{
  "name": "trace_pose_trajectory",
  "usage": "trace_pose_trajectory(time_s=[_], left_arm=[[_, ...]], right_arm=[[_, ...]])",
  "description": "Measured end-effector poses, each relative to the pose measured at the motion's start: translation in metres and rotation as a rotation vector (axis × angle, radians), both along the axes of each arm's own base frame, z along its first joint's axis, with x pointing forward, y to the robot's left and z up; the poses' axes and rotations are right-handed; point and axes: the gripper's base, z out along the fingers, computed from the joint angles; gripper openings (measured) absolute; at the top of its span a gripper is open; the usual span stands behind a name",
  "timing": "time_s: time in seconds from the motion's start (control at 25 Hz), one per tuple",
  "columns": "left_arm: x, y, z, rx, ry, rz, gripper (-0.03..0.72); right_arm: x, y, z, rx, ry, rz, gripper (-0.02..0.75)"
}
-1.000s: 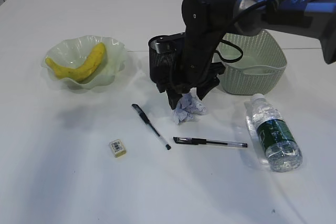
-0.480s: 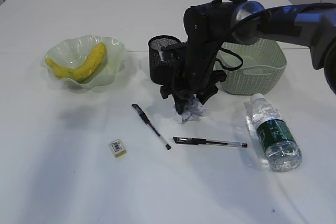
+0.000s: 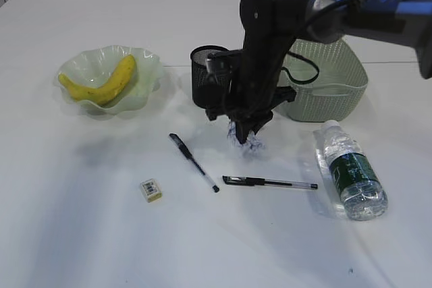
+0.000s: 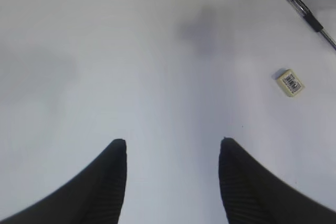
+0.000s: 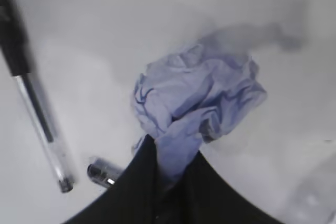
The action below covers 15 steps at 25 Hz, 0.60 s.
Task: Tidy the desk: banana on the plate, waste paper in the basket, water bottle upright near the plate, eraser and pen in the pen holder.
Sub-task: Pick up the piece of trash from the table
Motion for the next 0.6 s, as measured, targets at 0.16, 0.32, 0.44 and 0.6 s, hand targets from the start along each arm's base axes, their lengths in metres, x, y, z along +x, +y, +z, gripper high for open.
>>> trace_pose_trajectory(time_s=[0.16, 0.32, 0.44, 0.6], left_arm=[[0.0, 0.0, 0.0, -0.002, 0.004, 0.0, 0.393], [0.0, 0.0, 0.0, -0.002, 0.004, 0.0, 0.393], [0.0, 0.0, 0.0, -0.002, 0.004, 0.0, 0.393], [0.0, 0.0, 0.0, -0.001, 0.004, 0.0, 0.393]], right_arm=[[-0.008, -0.003, 0.049, 0.043, -0.079, 0.02, 0.046], [-0.017, -0.007, 0.092, 0.076, -0.159, 0.035, 0.045], [-0.023, -0.01, 0.111, 0.092, -0.198, 0.053, 0.043], [-0.03, -0.013, 0.131, 0.107, -0.234, 0.064, 0.043]])
